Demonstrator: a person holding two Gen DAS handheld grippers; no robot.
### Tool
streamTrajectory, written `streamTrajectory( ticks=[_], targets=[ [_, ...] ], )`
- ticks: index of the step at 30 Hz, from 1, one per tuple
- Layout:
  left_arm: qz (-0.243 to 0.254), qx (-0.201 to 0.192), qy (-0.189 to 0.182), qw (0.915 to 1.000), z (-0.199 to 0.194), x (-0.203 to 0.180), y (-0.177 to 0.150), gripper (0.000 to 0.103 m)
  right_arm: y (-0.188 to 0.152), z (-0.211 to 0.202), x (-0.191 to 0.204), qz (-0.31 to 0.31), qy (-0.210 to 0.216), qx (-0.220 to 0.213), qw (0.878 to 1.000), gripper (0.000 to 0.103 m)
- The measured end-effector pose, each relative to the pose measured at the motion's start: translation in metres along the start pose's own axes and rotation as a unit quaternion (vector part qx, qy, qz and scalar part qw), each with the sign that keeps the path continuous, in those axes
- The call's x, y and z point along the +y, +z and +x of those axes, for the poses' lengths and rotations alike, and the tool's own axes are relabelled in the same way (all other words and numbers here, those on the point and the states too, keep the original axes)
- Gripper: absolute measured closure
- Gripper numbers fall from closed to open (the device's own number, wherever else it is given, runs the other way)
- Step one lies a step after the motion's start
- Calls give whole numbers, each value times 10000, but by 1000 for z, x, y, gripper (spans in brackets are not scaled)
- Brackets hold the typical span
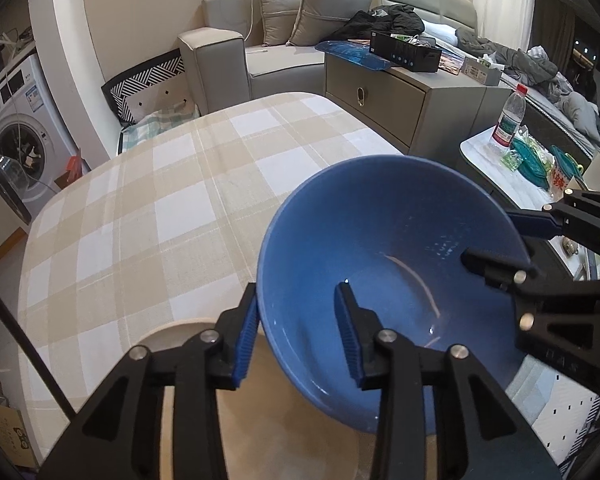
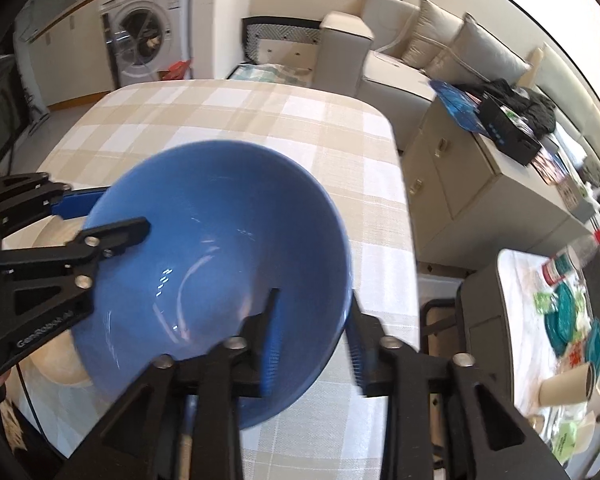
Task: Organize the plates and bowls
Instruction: 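Lower the blue bowl onto the table and open both grippers, then move both open grippers to the rim of the blue bowl again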
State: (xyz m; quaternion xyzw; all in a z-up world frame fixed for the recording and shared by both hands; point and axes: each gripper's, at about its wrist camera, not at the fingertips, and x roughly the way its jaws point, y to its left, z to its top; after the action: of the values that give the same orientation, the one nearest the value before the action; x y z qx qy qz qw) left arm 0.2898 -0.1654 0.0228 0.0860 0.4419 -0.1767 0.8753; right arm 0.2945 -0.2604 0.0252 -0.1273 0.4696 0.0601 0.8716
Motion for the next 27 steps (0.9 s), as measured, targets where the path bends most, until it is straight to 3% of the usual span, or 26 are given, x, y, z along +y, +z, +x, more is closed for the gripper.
streamTrajectory(
  ticks=[2, 9, 15, 20, 24, 27],
  targets=[
    [-7, -40, -64, 10000, 0, -1, -4, 50, -4, 0, 0, -24, 75, -66, 9999, 50],
    [-87, -105, -35, 9999, -3, 3, -11, 48, -13, -4, -7, 253, 370, -319, 9985, 32],
    [-159, -117, -40, 9998, -5, 6, -16, 44, -18, -7, -18, 553, 536, -445, 9960, 24],
    [-238, -208, -27, 9995, -8, 5, -22, 23, -23, -4, -25, 683, 662, -449, 9945, 23],
    [-275, -171, -63, 9995, -7, 5, -25, 21, -27, -2, -31, 819, 775, -457, 9926, 21],
    [-304, -172, -54, 9994, -7, 4, -28, 11, -31, 0, -37, 984, 910, -494, 9897, 18]
  ],
)
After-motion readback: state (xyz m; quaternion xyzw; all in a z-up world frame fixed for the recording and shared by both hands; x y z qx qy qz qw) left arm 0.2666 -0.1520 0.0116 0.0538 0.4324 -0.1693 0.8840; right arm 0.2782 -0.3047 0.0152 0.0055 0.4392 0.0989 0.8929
